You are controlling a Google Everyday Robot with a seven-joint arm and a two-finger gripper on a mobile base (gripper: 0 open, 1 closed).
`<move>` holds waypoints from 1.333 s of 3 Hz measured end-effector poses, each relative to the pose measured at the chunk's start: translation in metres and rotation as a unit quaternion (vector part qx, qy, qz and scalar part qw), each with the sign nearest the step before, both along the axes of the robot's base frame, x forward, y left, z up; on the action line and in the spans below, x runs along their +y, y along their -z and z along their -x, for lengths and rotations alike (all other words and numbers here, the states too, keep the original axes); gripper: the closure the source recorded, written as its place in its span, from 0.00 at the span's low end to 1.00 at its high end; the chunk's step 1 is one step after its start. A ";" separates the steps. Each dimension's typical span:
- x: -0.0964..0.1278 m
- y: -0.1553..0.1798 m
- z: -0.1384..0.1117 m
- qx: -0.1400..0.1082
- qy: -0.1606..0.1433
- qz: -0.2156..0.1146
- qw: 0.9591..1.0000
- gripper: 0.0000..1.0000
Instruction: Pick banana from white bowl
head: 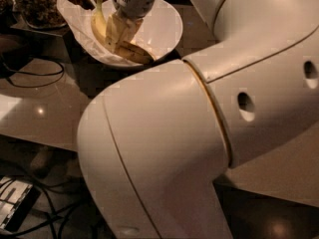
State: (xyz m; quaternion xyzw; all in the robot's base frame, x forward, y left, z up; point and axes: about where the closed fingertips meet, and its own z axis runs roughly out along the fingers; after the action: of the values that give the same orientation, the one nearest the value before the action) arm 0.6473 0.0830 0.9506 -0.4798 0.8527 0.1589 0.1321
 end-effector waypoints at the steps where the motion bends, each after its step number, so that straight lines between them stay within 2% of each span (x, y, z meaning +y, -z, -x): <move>1: 0.000 0.000 0.000 -0.001 0.000 0.000 1.000 1.00; 2: -0.003 -0.005 0.010 0.008 0.012 -0.005 1.000 1.00; 3: -0.017 -0.005 0.037 0.015 0.034 -0.026 0.999 1.00; 4: -0.021 -0.004 0.040 0.017 0.037 -0.027 0.999 1.00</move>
Offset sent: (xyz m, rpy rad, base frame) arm -0.0339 -0.0100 0.0110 0.0180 0.0464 -0.0566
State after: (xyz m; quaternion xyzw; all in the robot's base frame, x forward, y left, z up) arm 0.6075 0.0624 0.9541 -0.4418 0.8672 0.1849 0.1364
